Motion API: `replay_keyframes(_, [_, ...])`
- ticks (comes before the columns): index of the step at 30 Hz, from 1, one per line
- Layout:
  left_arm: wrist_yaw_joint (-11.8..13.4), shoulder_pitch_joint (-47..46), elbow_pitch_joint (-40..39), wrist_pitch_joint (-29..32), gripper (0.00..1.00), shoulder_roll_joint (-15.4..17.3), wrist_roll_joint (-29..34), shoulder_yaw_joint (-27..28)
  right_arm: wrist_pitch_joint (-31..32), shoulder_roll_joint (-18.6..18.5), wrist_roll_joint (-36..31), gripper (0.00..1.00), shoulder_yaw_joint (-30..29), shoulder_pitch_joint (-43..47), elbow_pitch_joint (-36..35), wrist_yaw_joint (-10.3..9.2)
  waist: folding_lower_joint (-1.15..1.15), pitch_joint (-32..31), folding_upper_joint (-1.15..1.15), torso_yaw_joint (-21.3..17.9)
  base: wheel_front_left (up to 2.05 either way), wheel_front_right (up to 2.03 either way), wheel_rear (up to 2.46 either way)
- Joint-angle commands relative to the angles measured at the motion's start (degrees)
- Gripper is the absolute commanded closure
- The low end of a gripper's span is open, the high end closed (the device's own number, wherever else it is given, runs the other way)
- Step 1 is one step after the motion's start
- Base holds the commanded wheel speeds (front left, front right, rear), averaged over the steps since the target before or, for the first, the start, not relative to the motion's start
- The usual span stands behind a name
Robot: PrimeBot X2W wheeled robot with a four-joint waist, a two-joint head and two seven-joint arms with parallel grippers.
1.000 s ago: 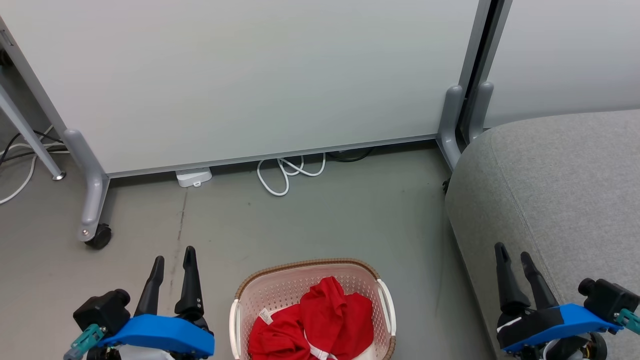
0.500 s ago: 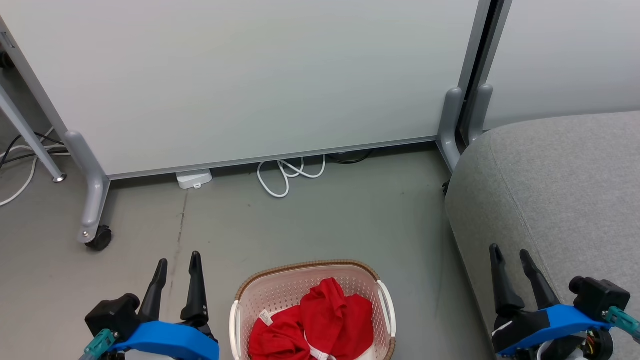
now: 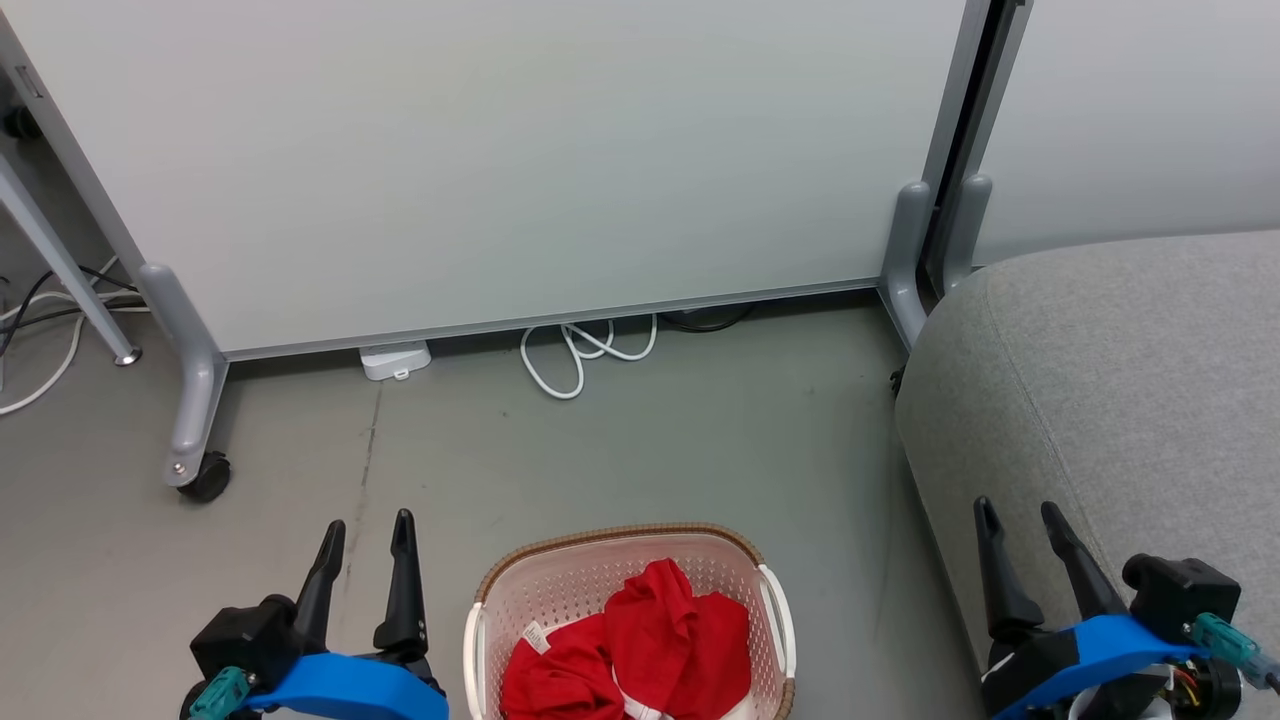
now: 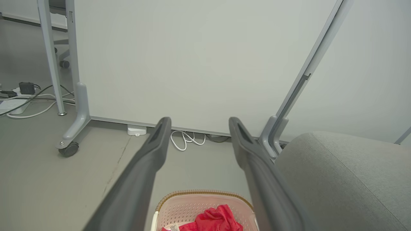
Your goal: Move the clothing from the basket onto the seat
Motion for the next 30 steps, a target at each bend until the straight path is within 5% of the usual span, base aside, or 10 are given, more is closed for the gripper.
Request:
replay_keyframes(1, [-0.3, 0.1, -0.1, -0.5, 0.0, 0.1, 1.0, 0.0, -0.5, -0.5, -1.3, 0.0, -0.1, 0.2, -0.4, 0.1, 0.0, 0.0, 0.0, 0.0, 0.0, 0.0, 0.0])
replay_keyframes(30, [-1.8, 0.5, 2.2, -4.1, 0.0, -0.5, 7.0, -0.2, -3.1, -0.8, -12.7, 0.0, 0.4, 0.5, 1.0, 0.12, 0.0, -0.7, 0.0, 0.3, 0.0, 0.0, 0.0])
